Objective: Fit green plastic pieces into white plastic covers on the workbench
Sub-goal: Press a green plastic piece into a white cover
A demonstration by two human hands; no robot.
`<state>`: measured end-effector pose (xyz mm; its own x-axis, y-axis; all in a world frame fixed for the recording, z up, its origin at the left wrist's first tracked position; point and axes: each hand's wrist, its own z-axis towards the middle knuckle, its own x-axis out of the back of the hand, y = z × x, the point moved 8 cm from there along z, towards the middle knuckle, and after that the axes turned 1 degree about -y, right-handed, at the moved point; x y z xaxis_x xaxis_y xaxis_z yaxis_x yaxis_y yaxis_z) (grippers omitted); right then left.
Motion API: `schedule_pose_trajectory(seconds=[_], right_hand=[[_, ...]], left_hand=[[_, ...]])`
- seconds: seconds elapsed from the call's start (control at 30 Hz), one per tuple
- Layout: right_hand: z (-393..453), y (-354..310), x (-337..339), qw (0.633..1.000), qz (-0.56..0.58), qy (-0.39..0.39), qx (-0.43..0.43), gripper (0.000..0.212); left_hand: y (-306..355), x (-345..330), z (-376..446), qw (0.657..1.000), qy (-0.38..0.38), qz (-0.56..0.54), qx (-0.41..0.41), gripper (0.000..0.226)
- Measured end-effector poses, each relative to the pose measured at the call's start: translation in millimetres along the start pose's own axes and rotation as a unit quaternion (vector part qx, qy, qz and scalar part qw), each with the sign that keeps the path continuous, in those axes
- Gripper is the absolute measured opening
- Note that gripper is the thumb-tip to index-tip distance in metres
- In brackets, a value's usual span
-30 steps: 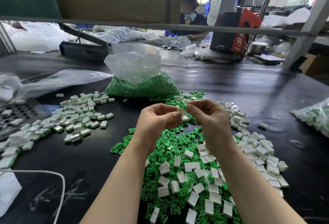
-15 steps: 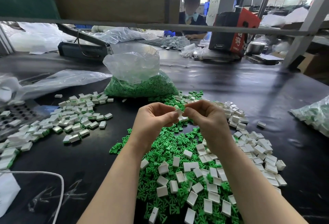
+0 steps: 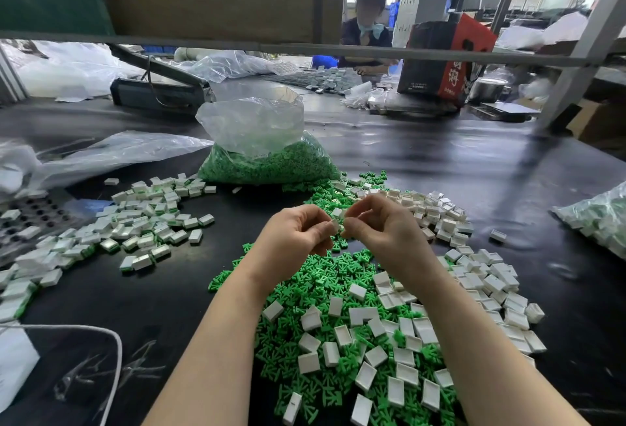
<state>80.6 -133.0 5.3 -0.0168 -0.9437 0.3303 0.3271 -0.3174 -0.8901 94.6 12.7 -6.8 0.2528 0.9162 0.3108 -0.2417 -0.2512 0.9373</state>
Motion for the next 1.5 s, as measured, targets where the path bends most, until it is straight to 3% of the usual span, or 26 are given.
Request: schedule_pose_trajectory(seconds=[0.2,0.37,0.67,1.5], right_hand=[[-3,5,-15,0.984,-0.146,-0.096,-0.023,0.025],[-6,-3,-22,0.984,-0.121,-0.130,-0.008,0.036],[-11,9,-26,0.978,-0.089,-0.183,-0.045,0.035],[-9,5,-28,0.976,-0.124,-0.176,-0.033,0.032]], left_hand=[[2,-1,0,0.999,-0.006,0.051,-0.012,0.015],[2,0,0,0.998,-0.012,0.052,-0.012,0.016],[-2,-8,-2,0.994,-0.060,0.094,0.015,0.016],[1,-5,-2,0.992,-0.030,0.124,-0.009,0.017]])
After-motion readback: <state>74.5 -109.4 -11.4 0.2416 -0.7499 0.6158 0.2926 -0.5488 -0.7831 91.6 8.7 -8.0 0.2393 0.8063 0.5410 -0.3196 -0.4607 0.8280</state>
